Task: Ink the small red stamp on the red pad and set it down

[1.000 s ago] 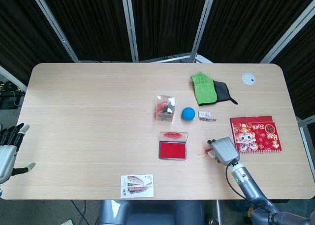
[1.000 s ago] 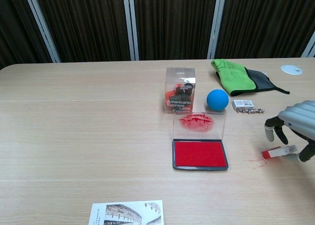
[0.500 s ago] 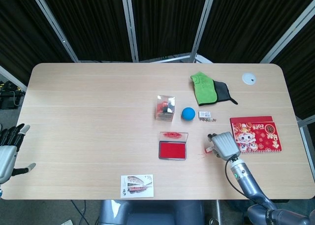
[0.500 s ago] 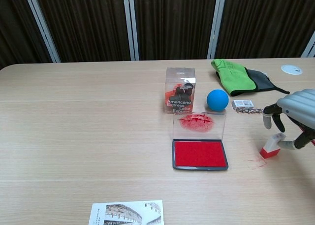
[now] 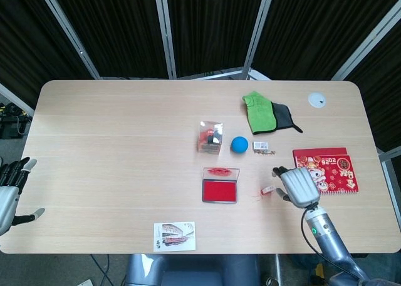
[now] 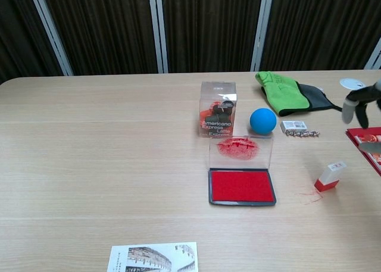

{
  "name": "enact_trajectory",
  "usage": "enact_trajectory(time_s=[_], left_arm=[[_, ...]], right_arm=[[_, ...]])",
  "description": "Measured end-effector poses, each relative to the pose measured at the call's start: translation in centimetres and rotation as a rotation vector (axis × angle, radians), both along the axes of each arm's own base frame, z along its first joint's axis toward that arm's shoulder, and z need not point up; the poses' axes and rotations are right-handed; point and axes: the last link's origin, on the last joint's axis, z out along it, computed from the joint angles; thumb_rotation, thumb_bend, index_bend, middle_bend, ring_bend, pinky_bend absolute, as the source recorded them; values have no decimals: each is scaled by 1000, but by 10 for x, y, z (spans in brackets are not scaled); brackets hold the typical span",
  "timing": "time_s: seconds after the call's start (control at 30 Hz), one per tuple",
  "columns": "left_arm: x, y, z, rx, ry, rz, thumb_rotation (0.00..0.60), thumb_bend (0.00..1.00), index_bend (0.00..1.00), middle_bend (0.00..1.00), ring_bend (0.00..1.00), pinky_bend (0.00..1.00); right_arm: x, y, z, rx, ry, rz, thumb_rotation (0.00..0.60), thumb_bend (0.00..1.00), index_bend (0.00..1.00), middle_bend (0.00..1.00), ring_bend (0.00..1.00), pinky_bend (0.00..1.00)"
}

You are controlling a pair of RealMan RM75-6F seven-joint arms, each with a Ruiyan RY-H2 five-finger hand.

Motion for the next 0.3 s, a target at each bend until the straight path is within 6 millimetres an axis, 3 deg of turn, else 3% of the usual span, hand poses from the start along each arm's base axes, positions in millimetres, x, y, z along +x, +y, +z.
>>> enact_trajectory(time_s=[0.1, 0.17, 0.23, 0.3], left_arm=[[3, -5, 2, -4, -9, -21, 600, 0, 0, 0, 0, 0], [4, -8, 4, 0, -12, -31, 600, 0, 0, 0, 0, 0], [6, -11, 7, 9, -16, -40, 600, 0, 0, 0, 0, 0], [7, -13, 9, 20, -24, -51, 600, 0, 0, 0, 0, 0]], right_arm=[[2, 17, 26, -65, -63, 8, 600, 64, 203, 259, 439, 604], [2, 30, 43, -109, -120, 13, 600, 2, 110, 132, 239, 372], [0, 44, 58, -151, -180, 21, 600, 0, 43, 41, 83, 208], [-2, 59, 69, -180, -227, 24, 600, 0, 9, 2, 10, 113]])
